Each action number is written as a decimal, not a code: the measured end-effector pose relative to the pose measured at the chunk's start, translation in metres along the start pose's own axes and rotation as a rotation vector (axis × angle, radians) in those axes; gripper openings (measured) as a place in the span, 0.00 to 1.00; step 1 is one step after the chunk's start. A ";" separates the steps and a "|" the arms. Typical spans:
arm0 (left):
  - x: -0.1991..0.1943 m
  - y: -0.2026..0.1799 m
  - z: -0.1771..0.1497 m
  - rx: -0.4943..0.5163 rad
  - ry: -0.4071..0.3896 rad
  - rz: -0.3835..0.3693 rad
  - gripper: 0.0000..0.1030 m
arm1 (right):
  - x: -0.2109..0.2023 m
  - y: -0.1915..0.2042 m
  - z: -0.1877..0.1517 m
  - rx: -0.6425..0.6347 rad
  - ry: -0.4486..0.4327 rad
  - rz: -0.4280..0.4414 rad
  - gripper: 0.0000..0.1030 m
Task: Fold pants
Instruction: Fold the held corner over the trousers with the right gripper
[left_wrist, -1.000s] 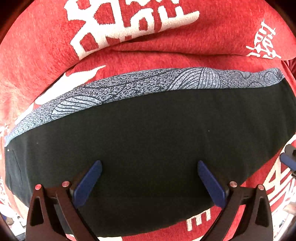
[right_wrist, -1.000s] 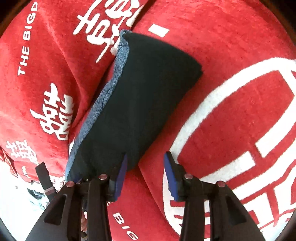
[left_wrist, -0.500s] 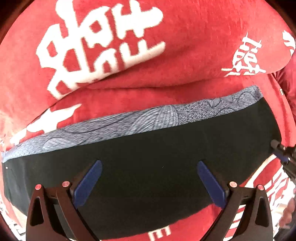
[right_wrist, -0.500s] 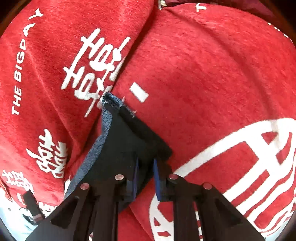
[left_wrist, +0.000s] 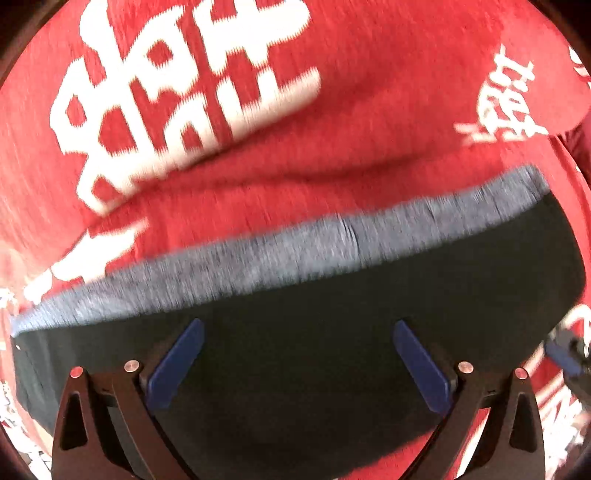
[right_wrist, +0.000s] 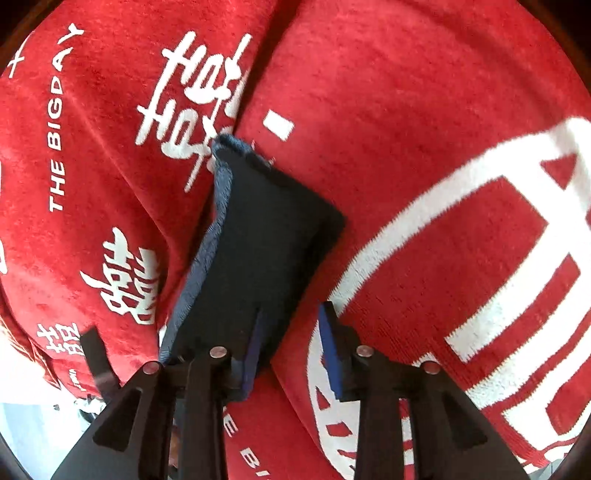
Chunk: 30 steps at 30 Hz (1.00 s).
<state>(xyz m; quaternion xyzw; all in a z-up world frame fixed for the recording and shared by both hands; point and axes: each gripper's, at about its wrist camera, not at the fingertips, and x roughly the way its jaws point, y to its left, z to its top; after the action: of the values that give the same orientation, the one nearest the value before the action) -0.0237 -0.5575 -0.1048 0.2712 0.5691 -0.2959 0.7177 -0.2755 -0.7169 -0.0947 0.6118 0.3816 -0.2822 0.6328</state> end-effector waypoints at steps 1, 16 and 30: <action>0.003 0.001 0.009 -0.013 -0.011 0.016 1.00 | 0.001 0.000 0.000 0.000 -0.003 0.005 0.33; -0.004 -0.004 0.033 -0.026 -0.025 -0.029 0.89 | 0.039 0.033 0.024 -0.089 -0.056 0.119 0.59; -0.001 0.006 -0.004 0.014 -0.035 -0.109 0.84 | 0.009 0.132 -0.016 -0.416 -0.065 0.054 0.12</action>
<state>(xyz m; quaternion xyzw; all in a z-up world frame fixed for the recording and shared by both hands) -0.0217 -0.5502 -0.1038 0.2396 0.5683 -0.3430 0.7086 -0.1638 -0.6881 -0.0281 0.4686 0.3944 -0.2002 0.7647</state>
